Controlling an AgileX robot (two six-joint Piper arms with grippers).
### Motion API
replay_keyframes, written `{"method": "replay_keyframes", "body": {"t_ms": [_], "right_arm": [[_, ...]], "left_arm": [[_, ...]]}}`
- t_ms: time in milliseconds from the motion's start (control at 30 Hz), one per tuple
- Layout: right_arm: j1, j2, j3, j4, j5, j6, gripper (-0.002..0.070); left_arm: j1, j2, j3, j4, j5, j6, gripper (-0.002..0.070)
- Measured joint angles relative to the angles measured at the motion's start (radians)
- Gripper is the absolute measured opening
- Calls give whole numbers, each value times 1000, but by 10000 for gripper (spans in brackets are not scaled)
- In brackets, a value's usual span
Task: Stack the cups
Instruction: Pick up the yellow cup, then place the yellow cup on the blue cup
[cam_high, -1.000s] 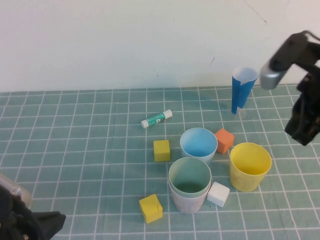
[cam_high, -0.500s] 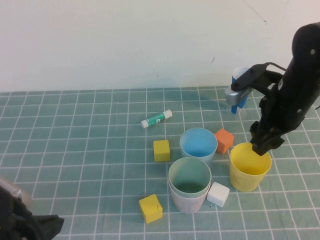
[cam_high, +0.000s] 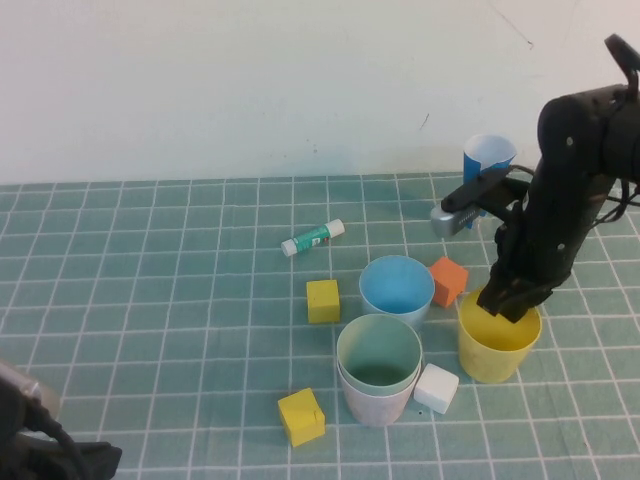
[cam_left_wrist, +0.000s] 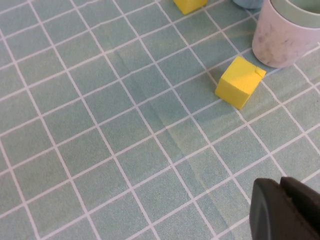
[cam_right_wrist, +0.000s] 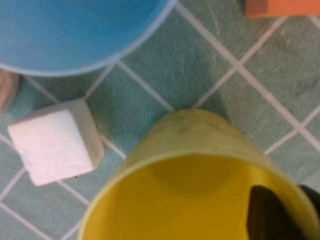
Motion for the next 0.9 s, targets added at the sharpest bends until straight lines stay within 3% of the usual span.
{"method": "replay_keyframes", "body": {"t_ms": [133,367,533,900], "right_arm": [[0,-29,-53,2,45,-20,22],[0,-147,-240,26,169,-61,16],[4,-184,-396,151,183,-103,15],[68,-17,-458,190,193,-120,15]], "left_arm": [[0,0,0,3,2,-5,-1],[0,0,0,10,2,-5,-1],[0,0,0,42,2,-5,-1],[0,0,0,89,2,-9,-2]]}}
